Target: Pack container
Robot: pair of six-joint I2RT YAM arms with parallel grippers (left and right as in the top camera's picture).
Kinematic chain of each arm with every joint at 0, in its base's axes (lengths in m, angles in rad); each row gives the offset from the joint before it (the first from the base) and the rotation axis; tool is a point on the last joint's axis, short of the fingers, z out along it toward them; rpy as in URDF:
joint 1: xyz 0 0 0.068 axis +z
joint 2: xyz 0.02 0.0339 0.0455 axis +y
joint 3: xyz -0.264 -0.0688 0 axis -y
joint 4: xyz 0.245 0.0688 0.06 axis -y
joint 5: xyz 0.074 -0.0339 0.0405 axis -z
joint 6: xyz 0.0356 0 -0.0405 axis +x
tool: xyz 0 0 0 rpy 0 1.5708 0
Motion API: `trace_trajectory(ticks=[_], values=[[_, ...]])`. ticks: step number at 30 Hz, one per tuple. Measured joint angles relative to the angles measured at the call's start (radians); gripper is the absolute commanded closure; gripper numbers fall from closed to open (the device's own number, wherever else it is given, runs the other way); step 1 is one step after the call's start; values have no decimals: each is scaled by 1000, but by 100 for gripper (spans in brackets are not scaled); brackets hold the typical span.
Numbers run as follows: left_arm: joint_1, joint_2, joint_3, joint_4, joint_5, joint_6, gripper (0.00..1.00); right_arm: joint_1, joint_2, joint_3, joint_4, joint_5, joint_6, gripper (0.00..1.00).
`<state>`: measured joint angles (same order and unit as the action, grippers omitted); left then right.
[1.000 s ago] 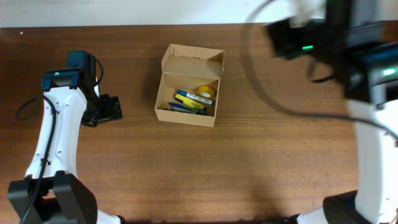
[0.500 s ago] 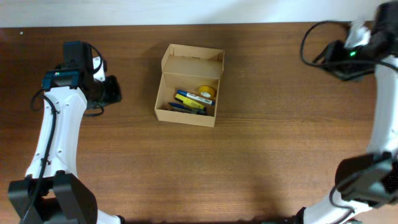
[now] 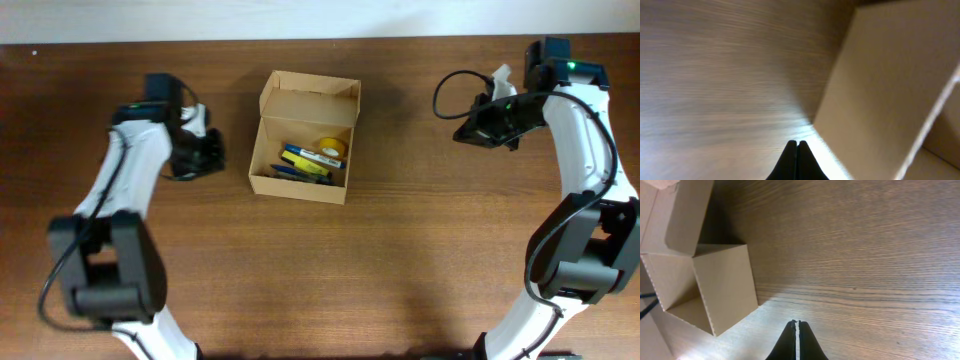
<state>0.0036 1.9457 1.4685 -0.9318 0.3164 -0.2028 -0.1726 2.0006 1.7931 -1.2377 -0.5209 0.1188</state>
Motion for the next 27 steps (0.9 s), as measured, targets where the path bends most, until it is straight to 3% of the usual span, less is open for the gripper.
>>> trace_trajectory(ticks=[14,21,27], values=[[-221,63,-1,103,53,-88,98,11,0,0,14,-4,-7,96],[-157,63,-1,114,36,-132,99,14,0,0,103,-3,-8,95],[-57,63,-1,226,60,-178,98,48,15,0,218,-5,43,93]])
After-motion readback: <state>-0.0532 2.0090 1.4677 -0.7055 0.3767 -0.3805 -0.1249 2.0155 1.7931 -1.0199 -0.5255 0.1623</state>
